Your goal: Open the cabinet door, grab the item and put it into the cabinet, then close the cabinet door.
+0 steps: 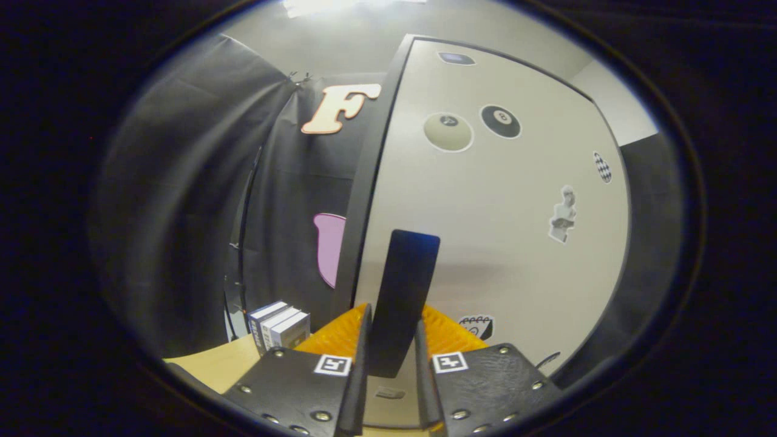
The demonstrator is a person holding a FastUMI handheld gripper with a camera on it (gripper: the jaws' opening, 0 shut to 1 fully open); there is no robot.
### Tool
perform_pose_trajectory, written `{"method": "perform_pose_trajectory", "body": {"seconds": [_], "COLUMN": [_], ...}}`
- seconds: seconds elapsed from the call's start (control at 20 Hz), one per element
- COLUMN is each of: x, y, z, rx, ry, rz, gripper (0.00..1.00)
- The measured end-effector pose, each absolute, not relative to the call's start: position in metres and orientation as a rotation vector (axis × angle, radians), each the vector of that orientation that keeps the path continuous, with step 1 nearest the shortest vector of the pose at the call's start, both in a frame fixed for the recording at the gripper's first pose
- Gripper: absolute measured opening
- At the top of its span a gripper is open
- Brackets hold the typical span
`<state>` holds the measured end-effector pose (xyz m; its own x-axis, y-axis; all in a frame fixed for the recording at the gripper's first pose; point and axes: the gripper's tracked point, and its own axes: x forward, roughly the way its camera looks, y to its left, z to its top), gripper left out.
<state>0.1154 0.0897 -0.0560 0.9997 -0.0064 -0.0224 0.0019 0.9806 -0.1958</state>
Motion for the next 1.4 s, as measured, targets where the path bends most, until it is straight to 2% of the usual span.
{"method": "perform_pose_trajectory", "body": {"seconds": [0.05, 0.1, 0.15, 0.3, 0.35, 0.8, 1.4], "x": [0.115, 0.115, 0.116, 0.112, 0.116, 0.105, 0.048], "y": [0.089, 0.088, 0.089, 0.089, 0.088, 0.086, 0.071], "z": [-0.057, -0.057, -0.058, -0.059, -0.059, -0.058, -0.051], "rx": [-0.196, -0.170, -0.148, -0.131, -0.126, -0.141, -0.117], "ry": [0.030, 0.035, 0.037, 0.050, 0.062, 0.071, 0.073], "rz": [-0.008, -0.009, -0.004, -0.007, -0.007, -0.004, -0.039], "gripper": [0.34, 0.34, 0.26, 0.27, 0.15, 0.15, 0.15]}}
